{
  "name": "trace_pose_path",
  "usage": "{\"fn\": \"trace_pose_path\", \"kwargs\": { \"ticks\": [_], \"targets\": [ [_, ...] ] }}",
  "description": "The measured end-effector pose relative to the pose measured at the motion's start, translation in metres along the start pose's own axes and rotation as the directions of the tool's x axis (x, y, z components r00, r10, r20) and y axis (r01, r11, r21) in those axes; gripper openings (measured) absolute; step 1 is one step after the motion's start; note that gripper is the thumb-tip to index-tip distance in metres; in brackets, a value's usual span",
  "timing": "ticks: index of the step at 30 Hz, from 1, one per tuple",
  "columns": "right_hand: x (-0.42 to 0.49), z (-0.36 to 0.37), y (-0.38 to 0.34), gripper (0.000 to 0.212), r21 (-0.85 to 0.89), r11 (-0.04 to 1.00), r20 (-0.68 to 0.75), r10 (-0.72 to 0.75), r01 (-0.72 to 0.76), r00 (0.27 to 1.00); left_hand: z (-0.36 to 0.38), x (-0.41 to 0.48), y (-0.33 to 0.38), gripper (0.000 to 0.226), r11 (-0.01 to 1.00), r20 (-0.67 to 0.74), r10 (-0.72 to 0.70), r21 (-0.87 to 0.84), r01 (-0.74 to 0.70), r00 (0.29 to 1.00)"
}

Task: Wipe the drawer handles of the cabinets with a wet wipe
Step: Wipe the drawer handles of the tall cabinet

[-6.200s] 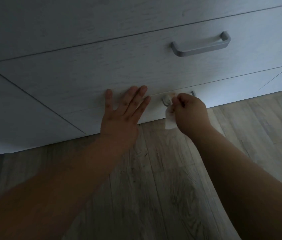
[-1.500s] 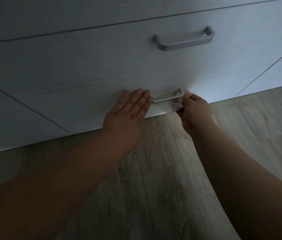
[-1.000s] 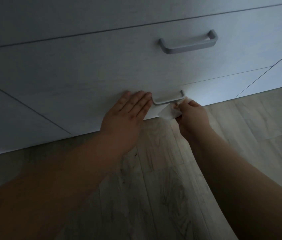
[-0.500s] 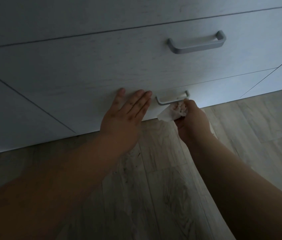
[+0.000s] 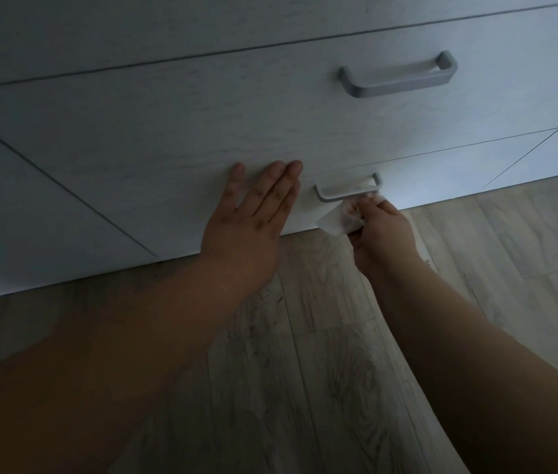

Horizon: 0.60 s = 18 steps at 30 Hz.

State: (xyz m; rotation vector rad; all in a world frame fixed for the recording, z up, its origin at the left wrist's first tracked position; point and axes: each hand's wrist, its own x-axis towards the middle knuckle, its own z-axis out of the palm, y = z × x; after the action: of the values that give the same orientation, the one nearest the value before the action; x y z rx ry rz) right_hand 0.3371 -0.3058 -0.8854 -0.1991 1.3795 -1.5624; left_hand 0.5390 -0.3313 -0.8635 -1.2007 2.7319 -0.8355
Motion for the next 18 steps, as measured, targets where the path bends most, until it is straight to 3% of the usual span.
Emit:
{"fn": "trace_pose_path", "kwargs": {
  "ticks": [4, 7, 11, 18],
  "targets": [
    [-0.011, 0.013, 0.017, 0.020, -0.004, 0.997, 0.112, 0.080, -0.081, 0.990, 0.006, -0.002, -0.007, 0.075, 0.999, -0.042, -0.003, 0.043, 0.005, 0.999],
    [-0.005, 0.017, 0.012, 0.021, 0.114, 0.988, 0.085, 0.095, -0.104, 0.992, 0.008, -0.001, -0.008, 0.070, 0.995, -0.058, 0.008, 0.100, -0.002, 0.998],
    [-0.011, 0.020, 0.023, 0.020, 0.044, 0.992, 0.137, 0.114, -0.121, 0.984, 0.008, -0.001, -0.008, 0.072, 0.990, -0.036, 0.023, 0.142, -0.018, 0.999],
    [-0.010, 0.026, 0.029, 0.022, 0.132, 0.972, 0.179, 0.170, -0.195, 0.969, 0.013, -0.009, -0.014, 0.077, 0.994, -0.061, 0.003, 0.111, 0.004, 0.998]
  ]
}}
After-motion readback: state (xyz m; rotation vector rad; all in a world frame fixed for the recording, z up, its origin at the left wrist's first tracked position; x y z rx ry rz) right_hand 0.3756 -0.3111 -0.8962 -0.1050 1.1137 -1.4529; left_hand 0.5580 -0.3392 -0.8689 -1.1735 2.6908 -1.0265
